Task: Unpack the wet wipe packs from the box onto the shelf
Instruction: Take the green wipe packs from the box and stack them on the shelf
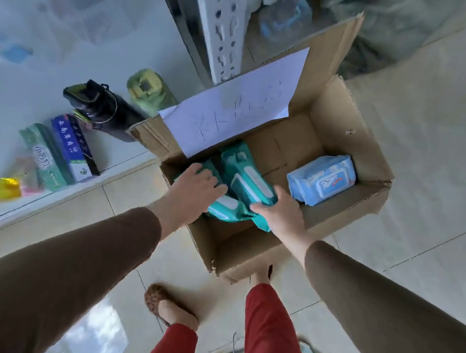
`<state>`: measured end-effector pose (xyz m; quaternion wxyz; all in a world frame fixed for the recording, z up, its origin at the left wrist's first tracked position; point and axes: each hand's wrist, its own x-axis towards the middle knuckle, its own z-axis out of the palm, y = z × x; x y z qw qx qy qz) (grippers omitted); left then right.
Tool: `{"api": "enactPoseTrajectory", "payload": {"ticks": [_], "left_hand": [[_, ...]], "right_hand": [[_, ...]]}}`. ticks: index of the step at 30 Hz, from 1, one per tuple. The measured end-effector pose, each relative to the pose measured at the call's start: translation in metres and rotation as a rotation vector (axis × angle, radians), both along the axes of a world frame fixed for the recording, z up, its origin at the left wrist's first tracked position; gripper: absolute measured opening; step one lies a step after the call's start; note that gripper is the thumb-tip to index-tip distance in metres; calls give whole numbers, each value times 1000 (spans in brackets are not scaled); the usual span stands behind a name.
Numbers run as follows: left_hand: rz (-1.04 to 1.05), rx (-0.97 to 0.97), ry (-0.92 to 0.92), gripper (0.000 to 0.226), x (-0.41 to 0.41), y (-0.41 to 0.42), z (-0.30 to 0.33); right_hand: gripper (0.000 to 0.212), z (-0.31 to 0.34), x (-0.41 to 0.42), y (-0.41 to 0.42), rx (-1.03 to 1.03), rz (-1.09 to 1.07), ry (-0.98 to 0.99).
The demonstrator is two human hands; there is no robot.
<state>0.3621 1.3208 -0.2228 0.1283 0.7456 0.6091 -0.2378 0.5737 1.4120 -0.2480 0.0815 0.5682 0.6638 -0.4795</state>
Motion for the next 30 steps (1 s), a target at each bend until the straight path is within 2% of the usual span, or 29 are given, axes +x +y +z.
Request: {"api": "enactPoseTrajectory", "payload": {"ticks": [4, 10, 16, 23, 30], "left_hand": [[253, 103, -141, 50, -23, -53, 114], [751, 218, -440, 48, -95, -180, 286], [922, 368, -605, 48, -172, -278, 416], [1019, 582, -610, 44, -283, -301, 488], [1084, 593, -496, 38, -442, -263, 489]], "right_hand": [[40, 107, -7, -31, 157, 58, 38], [43, 290, -69, -96, 327, 190, 196], [46, 423, -167, -153, 311, 194, 543], [36, 488, -313, -151, 105, 104, 878], [37, 482, -468, -95, 92, 125, 897]]}}
